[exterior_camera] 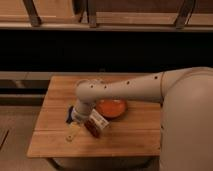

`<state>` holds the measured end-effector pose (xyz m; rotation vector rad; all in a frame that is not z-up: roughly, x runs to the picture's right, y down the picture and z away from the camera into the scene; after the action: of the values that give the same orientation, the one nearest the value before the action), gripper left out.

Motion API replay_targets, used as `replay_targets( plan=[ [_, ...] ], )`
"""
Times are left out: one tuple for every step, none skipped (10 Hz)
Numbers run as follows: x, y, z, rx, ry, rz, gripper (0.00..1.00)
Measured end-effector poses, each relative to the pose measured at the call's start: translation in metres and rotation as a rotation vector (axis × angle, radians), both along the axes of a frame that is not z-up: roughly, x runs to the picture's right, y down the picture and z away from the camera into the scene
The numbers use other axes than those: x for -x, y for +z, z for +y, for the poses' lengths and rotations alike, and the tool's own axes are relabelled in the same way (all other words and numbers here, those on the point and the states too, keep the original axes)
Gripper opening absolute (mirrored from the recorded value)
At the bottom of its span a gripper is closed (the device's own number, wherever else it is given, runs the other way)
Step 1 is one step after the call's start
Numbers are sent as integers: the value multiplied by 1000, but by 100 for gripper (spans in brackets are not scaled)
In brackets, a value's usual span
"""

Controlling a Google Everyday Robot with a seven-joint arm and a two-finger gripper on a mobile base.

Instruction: Drag the pepper across the table

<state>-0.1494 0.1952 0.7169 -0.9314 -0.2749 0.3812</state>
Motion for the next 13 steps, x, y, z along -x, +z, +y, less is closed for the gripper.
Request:
replay_targets(
  plan=[
    [-5, 3, 2, 11, 0, 14, 80],
    [-5, 3, 1, 11, 1, 14, 80],
    [-4, 3, 1, 11, 0, 13, 80],
    [-4, 3, 1, 11, 0, 14, 80],
    [-4, 3, 1, 11, -2, 19, 80],
    [-6, 5, 3, 20, -7, 39, 80],
    [-8, 8, 7, 36, -15, 68, 80],
    [-12, 15, 12, 60, -16, 136, 80],
    [-16, 18, 12, 68, -8, 181, 80],
    [-19, 20, 13, 80, -1, 219, 80],
    [-19, 21, 16, 95, 7, 260, 80],
    [-15, 20, 19, 108, 6, 284, 80],
    [-14, 20, 22, 117, 5, 298, 80]
  ],
)
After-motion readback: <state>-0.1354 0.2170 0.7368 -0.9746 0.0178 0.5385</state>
